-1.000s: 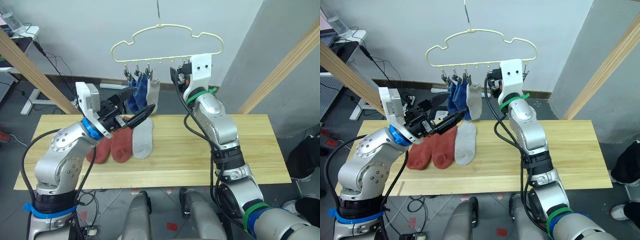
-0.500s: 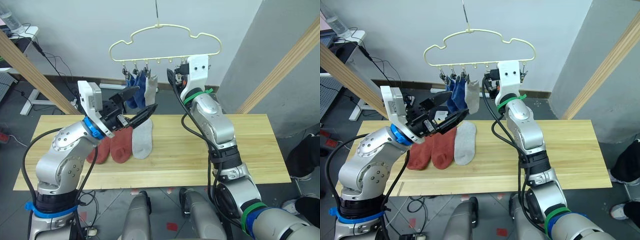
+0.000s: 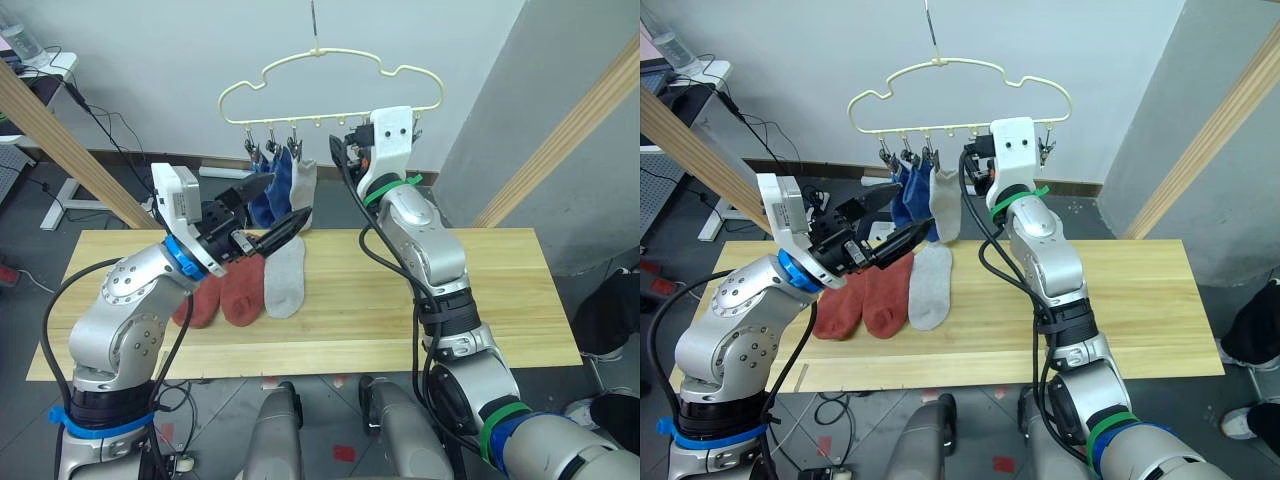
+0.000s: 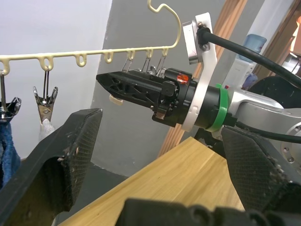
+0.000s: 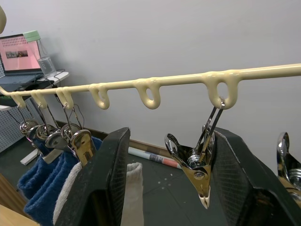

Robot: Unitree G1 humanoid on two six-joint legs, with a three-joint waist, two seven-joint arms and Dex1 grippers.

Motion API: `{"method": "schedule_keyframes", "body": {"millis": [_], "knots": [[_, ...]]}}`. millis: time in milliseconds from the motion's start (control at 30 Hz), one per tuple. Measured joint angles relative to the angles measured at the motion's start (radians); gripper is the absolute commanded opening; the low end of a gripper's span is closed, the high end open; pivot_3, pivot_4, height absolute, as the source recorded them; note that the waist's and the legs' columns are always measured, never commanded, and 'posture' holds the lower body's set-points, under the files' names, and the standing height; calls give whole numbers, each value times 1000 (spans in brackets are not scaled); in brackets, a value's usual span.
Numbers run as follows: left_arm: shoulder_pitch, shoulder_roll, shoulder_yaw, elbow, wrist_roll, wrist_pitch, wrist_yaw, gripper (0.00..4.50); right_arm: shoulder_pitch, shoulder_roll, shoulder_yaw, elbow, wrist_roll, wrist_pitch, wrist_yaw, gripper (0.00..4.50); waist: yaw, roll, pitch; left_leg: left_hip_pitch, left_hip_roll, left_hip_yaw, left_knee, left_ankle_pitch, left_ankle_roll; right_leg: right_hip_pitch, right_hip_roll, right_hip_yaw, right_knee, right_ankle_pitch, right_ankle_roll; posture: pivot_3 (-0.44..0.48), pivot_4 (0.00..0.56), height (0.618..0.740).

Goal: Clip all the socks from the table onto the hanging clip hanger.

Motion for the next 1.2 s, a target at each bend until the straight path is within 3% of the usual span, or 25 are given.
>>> {"method": "schedule_keyframes", "body": {"millis": [233, 333, 433, 567, 867, 1033, 1200], "knots": [[1, 0, 1, 3, 1, -11, -16, 4500, 0, 2, -7, 0, 0, 0, 1, 2561, 0, 0, 0, 0, 0, 0, 0, 0, 0, 0, 0, 0, 0, 0, 0, 34, 309, 740], [1, 0, 2, 4, 1, -16, -18, 4500, 0, 3, -8, 0, 0, 0, 1, 1975, 0, 0, 0, 0, 0, 0, 0, 0, 0, 0, 0, 0, 0, 0, 0, 34, 309, 740], [1, 0, 3, 7, 1, -17, -18, 4500, 0, 3, -8, 0, 0, 0, -1, 822, 0, 0, 0, 0, 0, 0, 0, 0, 0, 0, 0, 0, 0, 0, 0, 32, 310, 740], [2, -1, 3, 7, 2, -18, -18, 4500, 0, 2, -9, 0, 0, 0, -5, 60, 0, 0, 0, 0, 0, 0, 0, 0, 0, 0, 0, 0, 0, 0, 0, 30, 312, 740], [33, -3, -6, 5, 18, -19, -9, 4500, 0, -37, -9, -9, 8, 10, 30, 60, 0, 0, 0, 0, 0, 0, 0, 0, 0, 0, 0, 0, 0, 0, 0, 17, 322, 740], [108, 9, -64, 15, 136, -34, 7, 4500, 9, -107, -27, -60, 82, 92, 127, 60, 0, 0, 0, 0, 0, 0, 0, 0, 0, 0, 0, 0, -1, 0, 0, -2, 331, 740], [126, -38, -110, 76, 272, -89, 91, 4500, 11, -146, -75, -118, 218, 234, 218, 60, -2, 1, 1, 1, 0, 1, 0, 0, 1, 0, 0, 1, -1, 0, 0, -19, 337, 740]]}}
